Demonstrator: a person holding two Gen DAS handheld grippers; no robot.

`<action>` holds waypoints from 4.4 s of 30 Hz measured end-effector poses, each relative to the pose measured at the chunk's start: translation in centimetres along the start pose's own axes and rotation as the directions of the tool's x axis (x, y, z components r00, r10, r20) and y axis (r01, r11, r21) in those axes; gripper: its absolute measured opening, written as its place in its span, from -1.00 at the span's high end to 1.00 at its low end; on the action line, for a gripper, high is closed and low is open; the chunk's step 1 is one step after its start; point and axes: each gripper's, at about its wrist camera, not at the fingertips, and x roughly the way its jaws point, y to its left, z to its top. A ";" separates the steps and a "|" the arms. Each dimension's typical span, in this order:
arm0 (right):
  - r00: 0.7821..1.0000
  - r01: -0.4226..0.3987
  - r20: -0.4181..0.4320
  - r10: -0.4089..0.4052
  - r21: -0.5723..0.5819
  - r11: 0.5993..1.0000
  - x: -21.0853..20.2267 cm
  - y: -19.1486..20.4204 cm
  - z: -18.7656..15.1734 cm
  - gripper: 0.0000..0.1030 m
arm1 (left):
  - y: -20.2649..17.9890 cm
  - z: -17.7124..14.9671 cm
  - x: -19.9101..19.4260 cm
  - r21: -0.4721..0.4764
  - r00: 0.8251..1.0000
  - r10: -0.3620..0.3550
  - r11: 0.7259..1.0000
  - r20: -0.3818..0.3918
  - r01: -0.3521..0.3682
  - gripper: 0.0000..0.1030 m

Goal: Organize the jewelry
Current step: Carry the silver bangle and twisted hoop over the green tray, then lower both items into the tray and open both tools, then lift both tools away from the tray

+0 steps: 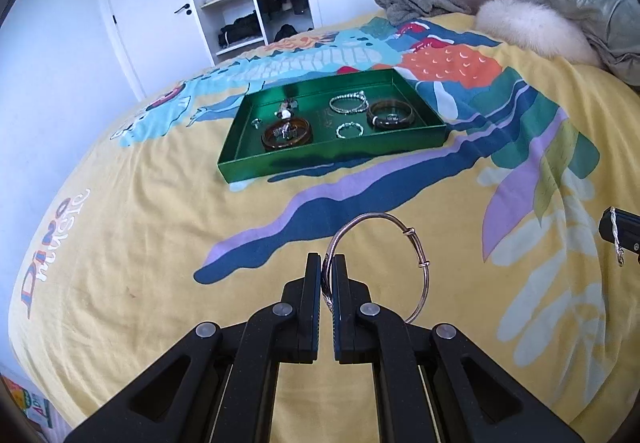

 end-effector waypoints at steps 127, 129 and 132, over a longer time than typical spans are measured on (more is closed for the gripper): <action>0.975 0.051 0.219 -0.018 -0.146 0.988 -5.8 10.0 9.9 0.06 | 7.7 2.3 -14.3 -0.224 0.943 0.169 0.969 0.288 -0.105 -0.87; 0.973 0.057 0.229 -0.022 -0.146 0.988 -7.3 10.5 8.8 0.04 | 7.7 1.2 -15.8 -0.230 0.938 0.176 0.967 0.300 -0.108 -0.91; 0.969 0.062 0.245 -0.026 -0.142 0.988 -9.3 11.0 7.7 0.03 | 7.7 -0.1 -17.5 -0.229 0.931 0.182 0.967 0.315 -0.112 -0.95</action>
